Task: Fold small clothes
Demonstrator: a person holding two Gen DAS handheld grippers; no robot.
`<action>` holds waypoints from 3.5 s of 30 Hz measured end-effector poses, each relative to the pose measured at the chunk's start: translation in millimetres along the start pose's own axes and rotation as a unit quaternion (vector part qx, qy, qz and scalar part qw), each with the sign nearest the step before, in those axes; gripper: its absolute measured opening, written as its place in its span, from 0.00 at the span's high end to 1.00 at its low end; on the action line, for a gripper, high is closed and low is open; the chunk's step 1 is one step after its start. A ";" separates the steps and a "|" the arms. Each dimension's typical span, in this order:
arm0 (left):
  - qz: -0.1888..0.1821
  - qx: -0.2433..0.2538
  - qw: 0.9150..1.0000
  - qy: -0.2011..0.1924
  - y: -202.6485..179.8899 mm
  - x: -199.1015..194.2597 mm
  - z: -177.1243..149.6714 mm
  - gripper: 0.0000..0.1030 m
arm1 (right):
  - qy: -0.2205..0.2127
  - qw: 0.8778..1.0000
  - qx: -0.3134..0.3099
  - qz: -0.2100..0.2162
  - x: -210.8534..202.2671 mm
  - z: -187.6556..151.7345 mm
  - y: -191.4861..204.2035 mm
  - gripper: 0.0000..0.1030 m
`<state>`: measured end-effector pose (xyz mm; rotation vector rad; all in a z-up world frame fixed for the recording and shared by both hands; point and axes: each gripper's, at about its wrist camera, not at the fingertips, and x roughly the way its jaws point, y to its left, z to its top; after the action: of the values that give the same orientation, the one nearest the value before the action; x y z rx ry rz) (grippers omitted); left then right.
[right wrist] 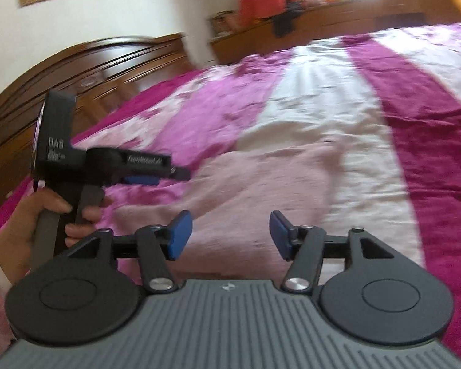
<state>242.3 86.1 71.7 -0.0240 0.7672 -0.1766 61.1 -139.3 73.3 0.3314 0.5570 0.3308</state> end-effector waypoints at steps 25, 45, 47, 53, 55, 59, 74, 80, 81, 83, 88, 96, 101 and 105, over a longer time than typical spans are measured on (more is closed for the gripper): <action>-0.005 -0.113 0.994 -0.008 59.5 8.0 -37.0 0.77 | 0.013 0.998 0.053 0.019 35.1 -18.0 -27.3 0.31; -0.054 -0.151 0.986 0.038 60.8 -46.7 -96.7 0.37 | 0.030 0.998 0.053 0.008 29.6 -28.0 -20.8 0.30; -0.059 -0.161 0.984 0.038 64.4 -49.6 -94.8 0.38 | 0.034 0.997 0.062 0.011 28.5 -28.0 -23.0 0.30; -0.086 -0.166 0.982 0.031 64.1 -59.6 -84.4 0.27 | 0.016 0.993 0.114 0.032 21.8 -10.4 -33.1 0.13; -0.095 -0.172 0.980 0.033 64.0 -57.5 -85.0 0.25 | 0.019 0.990 0.135 0.043 24.7 -3.4 -38.4 0.11; -0.093 -0.189 0.976 0.053 64.3 -45.9 -92.5 0.24 | 0.053 0.980 0.182 0.053 43.9 1.8 -51.1 0.10; -0.148 -0.272 0.949 0.055 64.2 -25.1 -107.5 0.31 | 0.124 0.947 0.273 0.119 111.3 -18.4 -69.4 0.13; -0.163 -0.293 0.941 0.053 66.5 -27.9 -109.3 0.52 | 0.126 0.939 0.296 0.117 120.5 -16.9 -71.5 0.38; -0.167 -0.298 0.938 0.052 68.1 -29.9 -108.6 0.53 | 0.125 0.937 0.302 0.121 119.9 -15.5 -71.8 0.40; -0.178 -0.305 0.934 0.049 70.2 -35.6 -106.7 0.55 | 0.124 0.933 0.314 0.129 116.8 -11.1 -71.6 0.42; -0.213 -0.318 0.923 0.042 66.8 -57.7 -102.3 0.56 | 0.114 0.921 0.338 0.156 95.1 4.9 -69.6 0.43; -0.233 -0.299 0.924 0.056 32.7 -96.4 -111.8 0.56 | 0.109 0.924 0.334 0.151 33.0 11.6 -69.2 0.43; -0.244 -0.279 0.926 0.066 7.6 -117.4 -126.0 0.56 | 0.100 0.928 0.330 0.145 -16.6 -0.9 -77.3 0.43; -0.253 -0.262 0.928 0.075 -10.9 -130.3 -139.0 0.56 | 0.096 0.930 0.326 0.138 -55.0 -13.7 -85.1 0.43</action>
<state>52.5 103.1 62.1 -0.7295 0.9328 -0.4630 27.6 -234.0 54.2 1.0371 0.8099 0.4467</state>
